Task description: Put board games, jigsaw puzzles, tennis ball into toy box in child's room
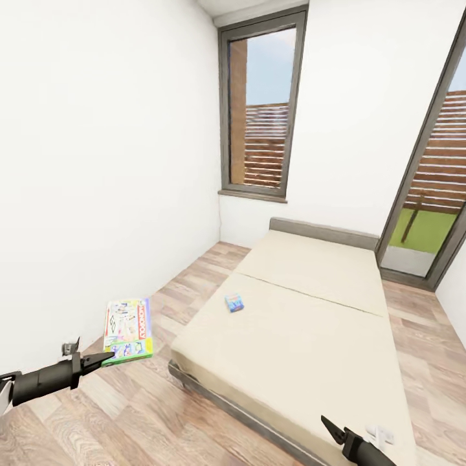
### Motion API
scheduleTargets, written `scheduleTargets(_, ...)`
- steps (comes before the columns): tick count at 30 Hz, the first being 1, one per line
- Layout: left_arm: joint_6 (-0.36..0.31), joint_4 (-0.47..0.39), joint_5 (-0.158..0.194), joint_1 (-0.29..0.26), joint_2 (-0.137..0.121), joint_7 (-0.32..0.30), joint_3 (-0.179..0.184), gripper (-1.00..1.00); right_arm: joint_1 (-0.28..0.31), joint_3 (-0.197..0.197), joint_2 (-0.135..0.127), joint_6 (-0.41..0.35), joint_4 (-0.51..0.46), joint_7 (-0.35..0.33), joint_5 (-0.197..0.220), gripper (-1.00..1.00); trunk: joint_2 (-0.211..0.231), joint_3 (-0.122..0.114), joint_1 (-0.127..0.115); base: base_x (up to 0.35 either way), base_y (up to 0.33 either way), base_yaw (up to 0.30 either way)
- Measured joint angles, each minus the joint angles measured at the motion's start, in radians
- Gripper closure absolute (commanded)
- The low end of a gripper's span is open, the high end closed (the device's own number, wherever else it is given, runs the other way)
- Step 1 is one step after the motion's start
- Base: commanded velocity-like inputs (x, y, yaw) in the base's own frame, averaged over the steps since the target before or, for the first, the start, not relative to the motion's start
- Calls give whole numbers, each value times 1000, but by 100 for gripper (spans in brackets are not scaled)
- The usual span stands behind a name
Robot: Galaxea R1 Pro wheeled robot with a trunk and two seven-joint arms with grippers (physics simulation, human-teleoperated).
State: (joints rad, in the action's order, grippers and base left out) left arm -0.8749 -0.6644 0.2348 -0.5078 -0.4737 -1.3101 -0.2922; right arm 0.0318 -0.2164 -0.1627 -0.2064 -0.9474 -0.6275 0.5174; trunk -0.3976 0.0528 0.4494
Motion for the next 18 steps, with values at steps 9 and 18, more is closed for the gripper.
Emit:
scheduleTargets(9, 1, 0, 0, 0, 1, 2, 1, 100, 0, 0, 0, 0, 0, 0, 0, -100, 0, 0, 0, 0, 0, 292)
scheduleTargets(18, 1, 0, 0, 0, 3, 3, 1, 100, 0, 1, 2, 0, 0, 2, 0, -100, 0, 0, 0, 0, 0, 292)
